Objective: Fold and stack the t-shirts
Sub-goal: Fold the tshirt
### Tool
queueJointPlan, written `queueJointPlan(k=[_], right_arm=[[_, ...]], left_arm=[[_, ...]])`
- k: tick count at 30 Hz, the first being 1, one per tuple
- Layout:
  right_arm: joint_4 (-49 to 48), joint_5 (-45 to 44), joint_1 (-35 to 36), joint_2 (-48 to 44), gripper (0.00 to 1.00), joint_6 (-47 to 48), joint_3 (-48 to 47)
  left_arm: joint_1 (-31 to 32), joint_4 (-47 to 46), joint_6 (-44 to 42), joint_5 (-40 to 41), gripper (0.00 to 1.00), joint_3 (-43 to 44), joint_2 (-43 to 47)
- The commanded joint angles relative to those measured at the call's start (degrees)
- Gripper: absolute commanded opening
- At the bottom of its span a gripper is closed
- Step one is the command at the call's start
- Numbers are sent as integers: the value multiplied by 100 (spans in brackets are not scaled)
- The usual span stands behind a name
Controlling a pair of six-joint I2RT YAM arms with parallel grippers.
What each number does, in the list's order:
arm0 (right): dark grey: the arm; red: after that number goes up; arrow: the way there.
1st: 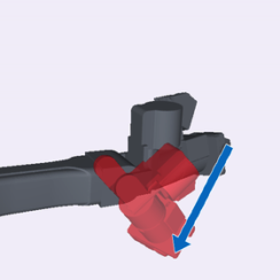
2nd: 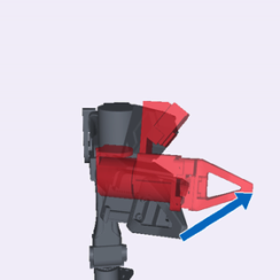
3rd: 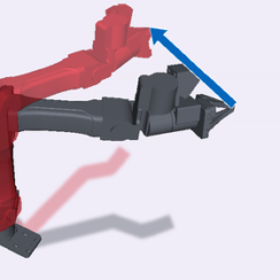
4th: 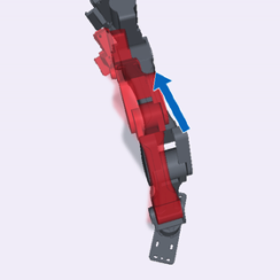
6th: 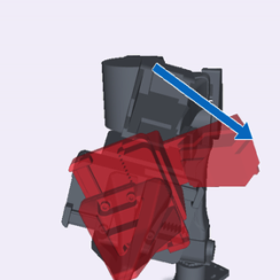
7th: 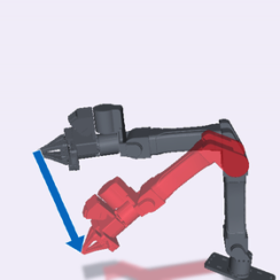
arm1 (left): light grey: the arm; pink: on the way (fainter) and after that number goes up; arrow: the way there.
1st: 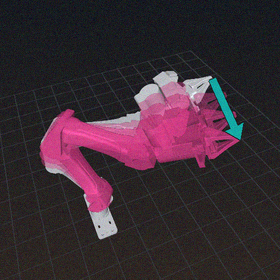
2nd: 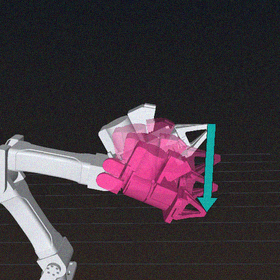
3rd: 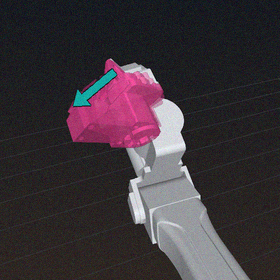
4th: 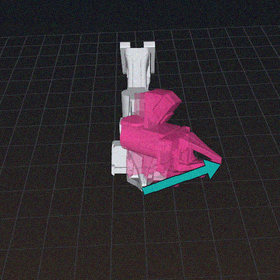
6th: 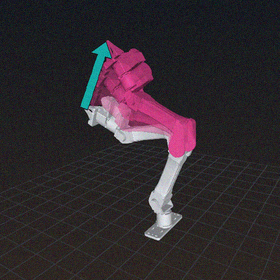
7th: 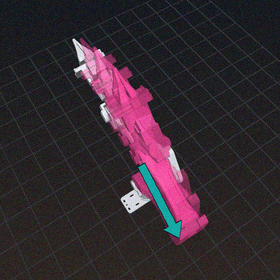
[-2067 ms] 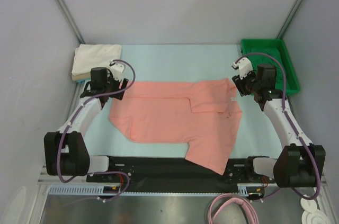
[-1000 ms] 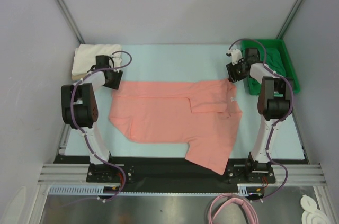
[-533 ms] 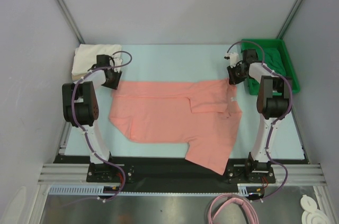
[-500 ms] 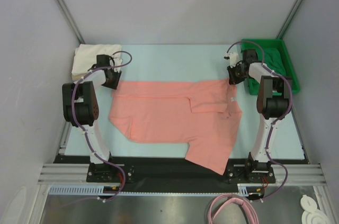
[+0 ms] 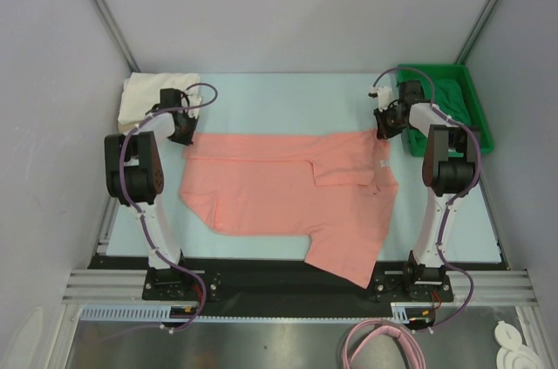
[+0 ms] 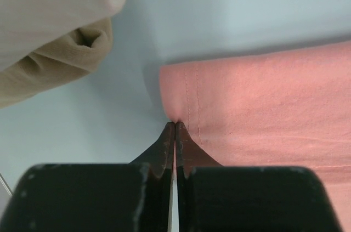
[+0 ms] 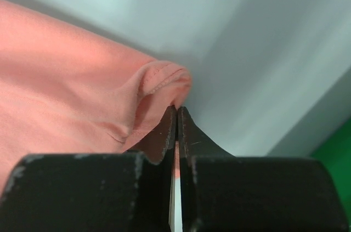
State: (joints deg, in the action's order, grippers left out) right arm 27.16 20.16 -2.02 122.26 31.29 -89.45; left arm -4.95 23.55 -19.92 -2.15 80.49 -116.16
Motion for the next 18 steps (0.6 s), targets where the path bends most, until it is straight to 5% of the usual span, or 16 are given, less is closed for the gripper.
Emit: queueJointPlan(k=[1,18], right_arm=[[-105,-135,18,167,0,-9,-257],[132,-153,9,826,0,-140,-1338]], left_arm=[[-32,27,32,-48,1,230,-153],[55,545,76,-163,0,1504,-838]])
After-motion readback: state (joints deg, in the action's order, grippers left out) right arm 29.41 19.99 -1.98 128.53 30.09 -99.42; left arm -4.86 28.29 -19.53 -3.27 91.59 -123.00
